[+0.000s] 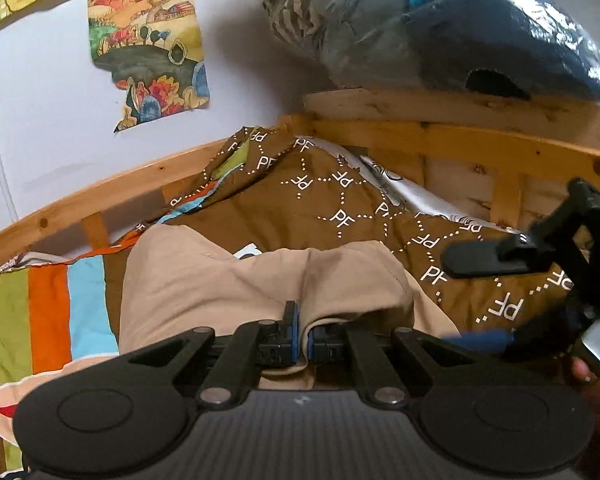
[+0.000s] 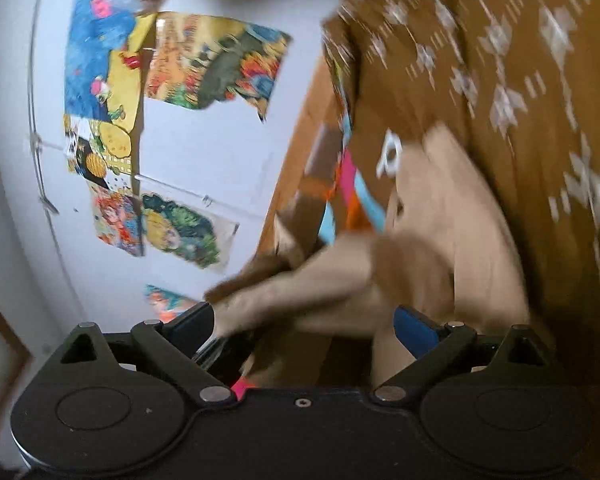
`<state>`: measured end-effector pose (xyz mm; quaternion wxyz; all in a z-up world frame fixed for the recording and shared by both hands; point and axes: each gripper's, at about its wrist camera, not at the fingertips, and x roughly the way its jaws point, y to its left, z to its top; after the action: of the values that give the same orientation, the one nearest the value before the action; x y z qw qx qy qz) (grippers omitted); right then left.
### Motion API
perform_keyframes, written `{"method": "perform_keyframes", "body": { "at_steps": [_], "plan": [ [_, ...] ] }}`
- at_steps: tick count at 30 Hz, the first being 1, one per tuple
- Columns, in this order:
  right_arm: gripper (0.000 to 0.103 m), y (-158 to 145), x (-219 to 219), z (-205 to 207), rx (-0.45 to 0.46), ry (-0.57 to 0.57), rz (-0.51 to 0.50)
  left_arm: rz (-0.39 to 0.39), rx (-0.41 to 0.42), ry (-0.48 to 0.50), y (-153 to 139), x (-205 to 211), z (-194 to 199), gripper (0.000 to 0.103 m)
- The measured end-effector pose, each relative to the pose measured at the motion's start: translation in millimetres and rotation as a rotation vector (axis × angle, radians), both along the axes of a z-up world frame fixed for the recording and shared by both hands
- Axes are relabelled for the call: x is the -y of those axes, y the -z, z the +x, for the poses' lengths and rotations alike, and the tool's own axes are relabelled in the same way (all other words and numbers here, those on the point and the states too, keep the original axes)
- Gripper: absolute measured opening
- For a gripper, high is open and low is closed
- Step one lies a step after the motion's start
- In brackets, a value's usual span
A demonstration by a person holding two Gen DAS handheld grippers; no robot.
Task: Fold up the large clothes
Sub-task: 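Grasp the beige jacket bundle with both grippers and lift it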
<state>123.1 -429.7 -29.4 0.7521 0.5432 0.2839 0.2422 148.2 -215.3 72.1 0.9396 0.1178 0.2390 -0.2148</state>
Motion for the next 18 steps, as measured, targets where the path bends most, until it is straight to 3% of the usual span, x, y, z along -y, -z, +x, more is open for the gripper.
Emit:
{"method": "perform_keyframes", "body": {
  "at_steps": [5,11,16,18],
  "plan": [
    [0.098,17.5,0.2,-0.6,-0.052,-0.075,0.198,0.0,0.005,0.0,-2.0,0.5,2.0,0.003],
    [0.096,31.9,-13.9,31.6,-0.163,-0.091,0.32,0.035,0.017,0.017,-4.5,1.3,-5.5,0.003],
    [0.088,2.7,-0.4,68.4,-0.158,-0.056,0.133,0.06,0.009,0.065,-4.1,0.6,-18.3,0.003],
    [0.08,-10.8,1.8,82.8,-0.156,-0.069,0.049,0.074,0.007,0.092,-2.2,2.6,-23.9,0.003]
  ]
}}
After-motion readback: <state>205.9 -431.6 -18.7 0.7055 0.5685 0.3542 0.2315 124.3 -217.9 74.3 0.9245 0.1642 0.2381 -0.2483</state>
